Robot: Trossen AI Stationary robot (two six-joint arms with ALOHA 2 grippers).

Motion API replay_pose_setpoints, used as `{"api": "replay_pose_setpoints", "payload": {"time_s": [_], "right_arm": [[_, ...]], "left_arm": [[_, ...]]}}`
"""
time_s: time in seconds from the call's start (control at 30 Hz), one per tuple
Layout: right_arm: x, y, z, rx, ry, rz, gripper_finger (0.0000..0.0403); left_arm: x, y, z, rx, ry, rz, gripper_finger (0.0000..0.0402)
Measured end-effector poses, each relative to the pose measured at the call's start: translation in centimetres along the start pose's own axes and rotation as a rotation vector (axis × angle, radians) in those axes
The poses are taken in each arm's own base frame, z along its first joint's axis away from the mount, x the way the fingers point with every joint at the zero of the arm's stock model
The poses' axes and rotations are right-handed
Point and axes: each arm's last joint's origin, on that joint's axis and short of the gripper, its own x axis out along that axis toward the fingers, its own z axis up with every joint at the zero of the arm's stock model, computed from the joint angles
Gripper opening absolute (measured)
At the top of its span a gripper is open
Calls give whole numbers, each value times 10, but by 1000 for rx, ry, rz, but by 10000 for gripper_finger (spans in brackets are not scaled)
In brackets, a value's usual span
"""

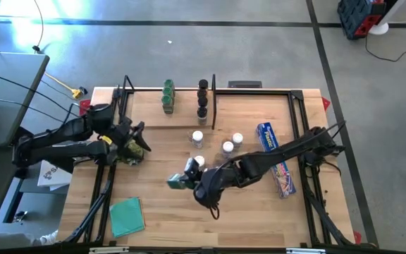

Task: Shelf spices
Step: Put the green lid seasoning bottle on the shelf

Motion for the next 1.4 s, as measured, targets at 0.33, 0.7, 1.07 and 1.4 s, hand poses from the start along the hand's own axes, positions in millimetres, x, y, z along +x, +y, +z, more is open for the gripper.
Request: {"api": "replay_pose_setpoints", "payload": {"time_s": [0.33,0.7,1.07,1.4], "right_arm": [[13,-8,-15,-132,-111,63,193],[33,-25,-43,-206,-230,66,193],[39,-18,-51,-186,-219,142,193],[35,-13,-36,-169,-267,143,193]], "left_arm": [[33,3,-8,6,47,-136,230],[79,10,-11,-48,81,-236,230],[112,24,-25,-110,143,-262,230],[110,27,-25,-116,138,-188,231]]}}
